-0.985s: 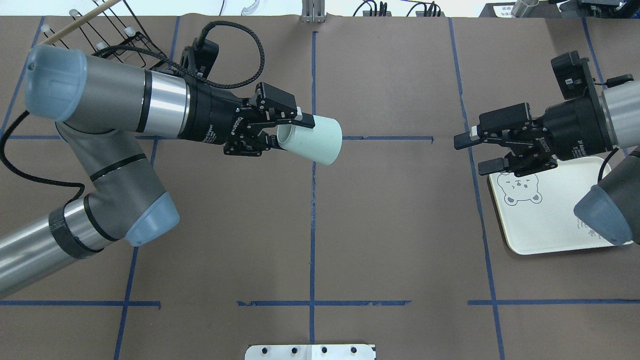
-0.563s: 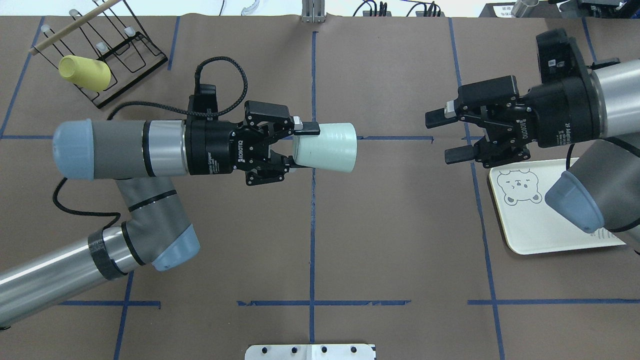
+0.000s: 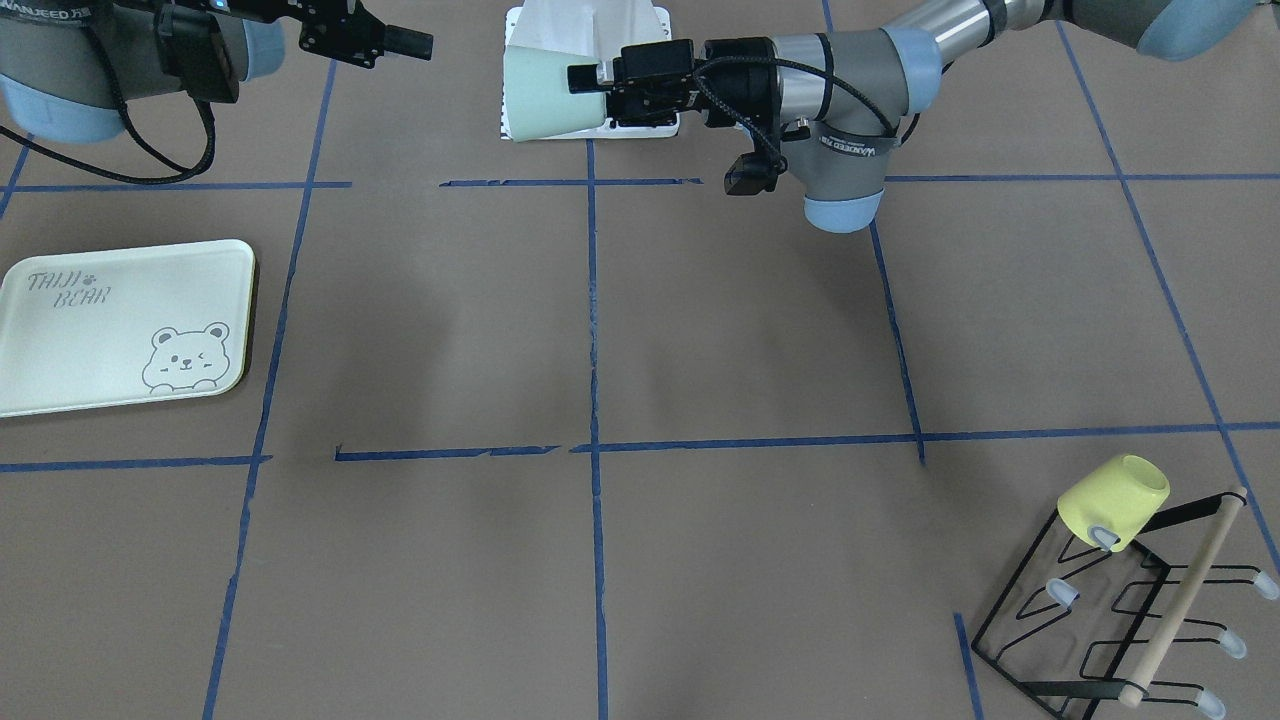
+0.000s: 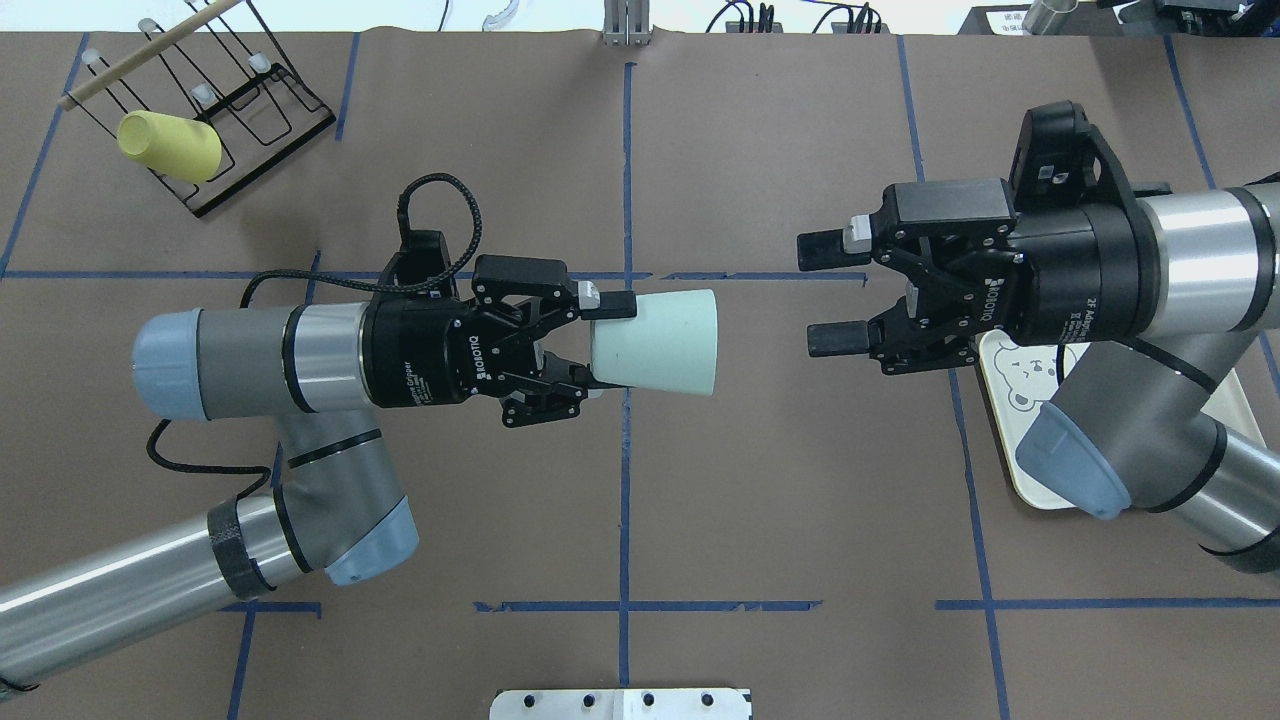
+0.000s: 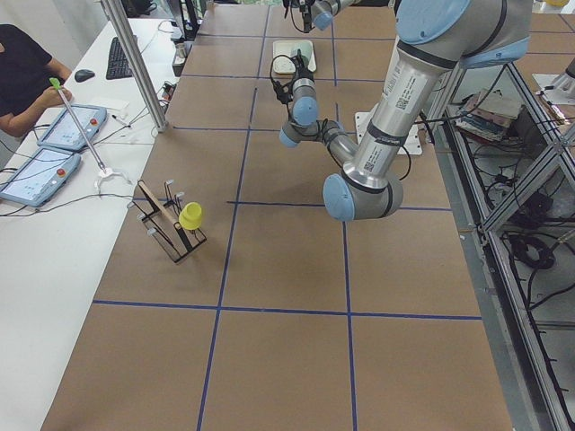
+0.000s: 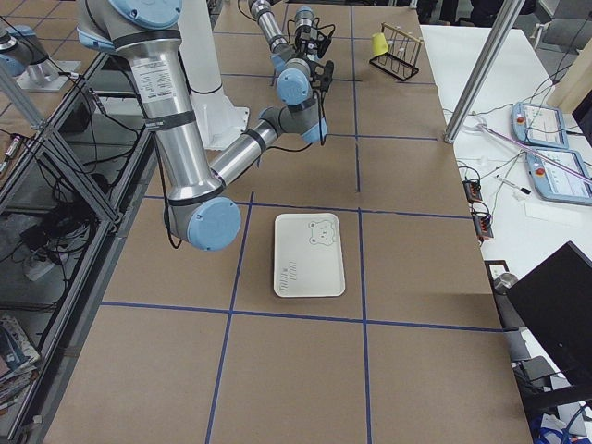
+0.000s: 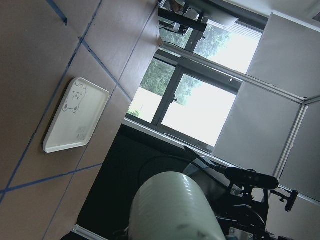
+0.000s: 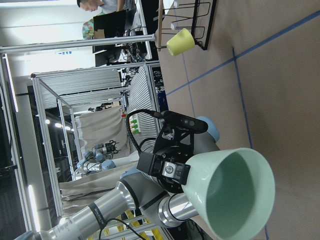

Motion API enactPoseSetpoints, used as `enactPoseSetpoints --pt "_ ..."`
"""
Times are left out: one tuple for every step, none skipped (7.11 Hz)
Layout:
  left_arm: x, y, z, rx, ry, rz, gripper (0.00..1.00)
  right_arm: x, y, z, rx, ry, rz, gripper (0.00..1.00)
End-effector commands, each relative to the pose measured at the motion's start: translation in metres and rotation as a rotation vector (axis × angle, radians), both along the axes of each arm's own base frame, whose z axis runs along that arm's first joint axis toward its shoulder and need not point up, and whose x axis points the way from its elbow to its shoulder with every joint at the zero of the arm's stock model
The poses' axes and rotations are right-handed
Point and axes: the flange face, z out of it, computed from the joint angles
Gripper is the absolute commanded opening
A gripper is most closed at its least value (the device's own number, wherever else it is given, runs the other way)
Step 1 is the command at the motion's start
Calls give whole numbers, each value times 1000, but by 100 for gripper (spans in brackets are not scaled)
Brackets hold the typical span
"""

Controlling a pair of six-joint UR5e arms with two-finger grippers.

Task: Left arm grabs green cup and hands to right arm on tray

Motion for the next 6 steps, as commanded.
enactPoseSetpoints --pt "-1 7 2 -13 38 36 2 -25 -6 22 49 -65 -4 100" --pt "-1 7 -4 -12 48 39 2 -31 -8 25 47 -77 1 100" --pt "2 8 -6 -21 52 37 3 -34 -6 23 51 -82 -7 100" --pt "7 13 -5 -23 50 49 3 -36 -4 16 54 -100 -6 100" --pt "10 17 -8 -22 51 56 3 -38 -4 9 57 -114 -1 100" --pt "14 21 -8 -27 53 61 3 -41 -2 7 58 -117 -9 100"
